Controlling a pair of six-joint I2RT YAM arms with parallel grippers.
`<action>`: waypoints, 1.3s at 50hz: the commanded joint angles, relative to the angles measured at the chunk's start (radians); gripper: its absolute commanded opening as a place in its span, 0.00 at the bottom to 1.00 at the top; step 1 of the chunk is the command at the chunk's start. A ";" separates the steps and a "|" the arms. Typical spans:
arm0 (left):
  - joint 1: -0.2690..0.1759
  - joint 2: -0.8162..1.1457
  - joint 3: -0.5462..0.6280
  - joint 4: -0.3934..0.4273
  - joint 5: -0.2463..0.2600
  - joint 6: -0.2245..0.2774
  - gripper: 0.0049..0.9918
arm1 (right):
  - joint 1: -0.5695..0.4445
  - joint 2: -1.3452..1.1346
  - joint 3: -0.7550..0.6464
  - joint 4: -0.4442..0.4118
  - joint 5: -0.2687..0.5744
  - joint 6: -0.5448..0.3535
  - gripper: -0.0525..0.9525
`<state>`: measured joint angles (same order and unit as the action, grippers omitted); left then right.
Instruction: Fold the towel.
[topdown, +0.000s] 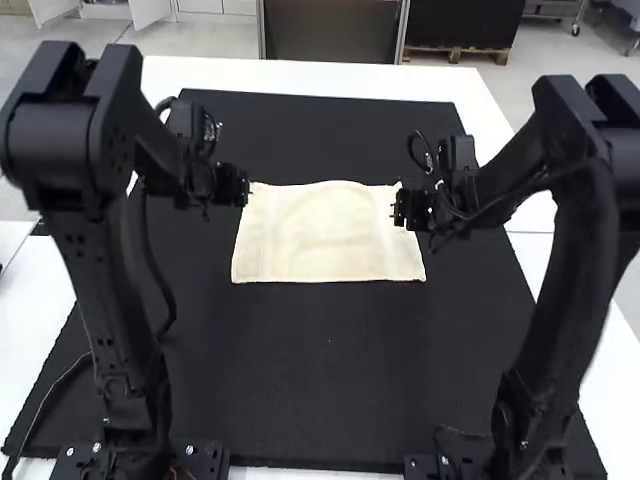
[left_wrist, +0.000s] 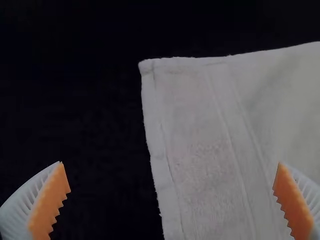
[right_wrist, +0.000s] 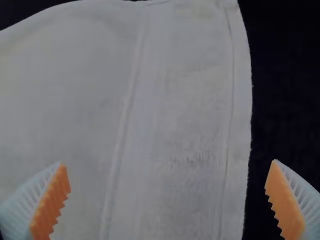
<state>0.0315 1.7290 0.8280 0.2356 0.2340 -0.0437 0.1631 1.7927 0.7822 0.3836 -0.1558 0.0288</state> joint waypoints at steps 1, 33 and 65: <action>-0.022 0.034 0.051 -0.002 0.021 0.022 0.97 | -0.030 0.036 0.060 0.012 -0.021 -0.023 0.95; -0.015 0.187 0.152 0.028 0.011 0.056 0.97 | -0.034 0.238 0.215 0.043 -0.021 -0.046 0.95; -0.001 0.305 0.204 0.107 0.002 0.077 0.96 | -0.063 0.398 0.384 0.046 -0.024 -0.052 0.95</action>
<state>0.0223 2.0079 0.9909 0.3321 0.2382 0.0219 0.1249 2.1750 1.1286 0.4213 -0.1684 -0.0128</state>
